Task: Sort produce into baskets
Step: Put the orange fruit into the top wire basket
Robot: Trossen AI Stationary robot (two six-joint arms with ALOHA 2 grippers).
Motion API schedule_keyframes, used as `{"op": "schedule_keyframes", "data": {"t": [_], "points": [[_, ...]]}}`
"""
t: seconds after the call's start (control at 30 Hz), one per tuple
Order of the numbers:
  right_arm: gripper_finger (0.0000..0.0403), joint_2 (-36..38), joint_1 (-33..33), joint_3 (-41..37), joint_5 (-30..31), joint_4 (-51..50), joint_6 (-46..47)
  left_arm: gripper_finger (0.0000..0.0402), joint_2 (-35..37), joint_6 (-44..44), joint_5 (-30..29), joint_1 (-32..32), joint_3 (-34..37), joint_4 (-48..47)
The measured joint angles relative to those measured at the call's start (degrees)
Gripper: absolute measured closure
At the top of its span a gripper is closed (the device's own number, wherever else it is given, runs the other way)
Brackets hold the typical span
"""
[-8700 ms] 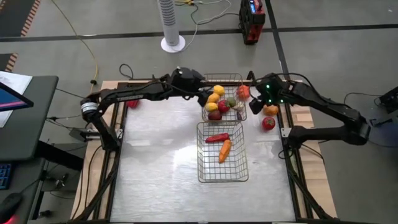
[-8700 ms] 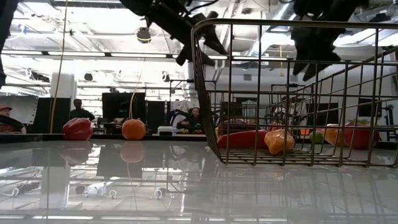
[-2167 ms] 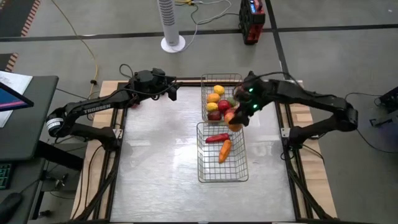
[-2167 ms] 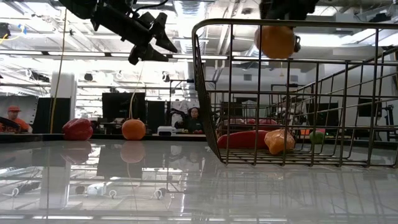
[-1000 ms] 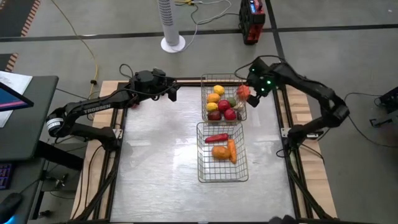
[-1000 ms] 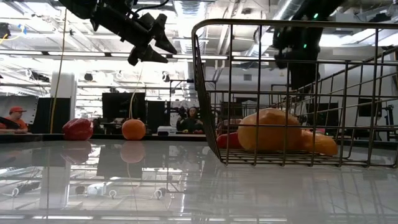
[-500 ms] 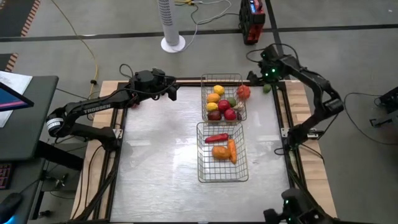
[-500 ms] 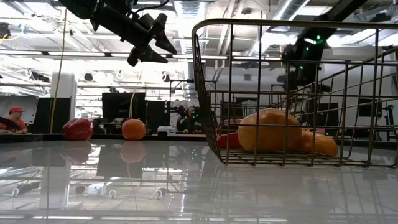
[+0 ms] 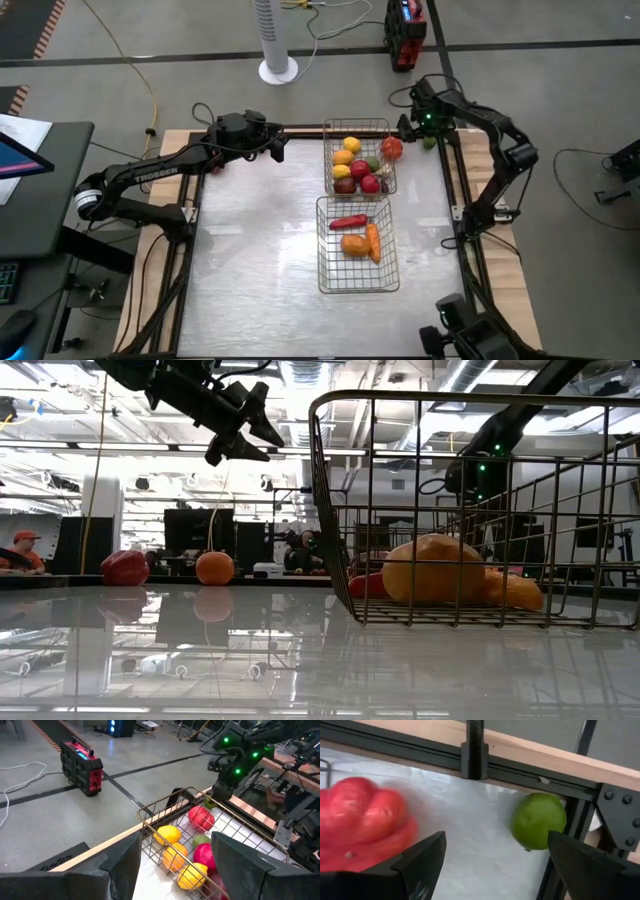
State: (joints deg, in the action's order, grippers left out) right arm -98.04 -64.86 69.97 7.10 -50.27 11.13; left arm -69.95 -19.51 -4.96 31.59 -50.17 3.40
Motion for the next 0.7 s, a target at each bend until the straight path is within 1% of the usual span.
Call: {"op": "schedule_keyframes", "data": {"t": [0.17,0.4,0.53,0.7], "points": [[0.0043,-0.7,0.1,0.0,1.0,2.4,1.6,0.0175,0.0,-0.1,0.0,0.0,0.0,0.0],[0.0094,-0.7,-0.2,0.0,1.2,3.7,4.3,0.0175,0.0,-0.1,0.0,0.0,0.0,0.0],[0.0110,-0.6,-0.1,1.9,-0.3,-0.7,3.8,0.0175,0.0,-0.1,0.0,0.0,0.0,0.0],[0.0112,-0.6,0.0,5.0,-0.3,-3.0,0.0,0.0175,0.0,0.0,0.0,0.0,0.0,0.0]]}}
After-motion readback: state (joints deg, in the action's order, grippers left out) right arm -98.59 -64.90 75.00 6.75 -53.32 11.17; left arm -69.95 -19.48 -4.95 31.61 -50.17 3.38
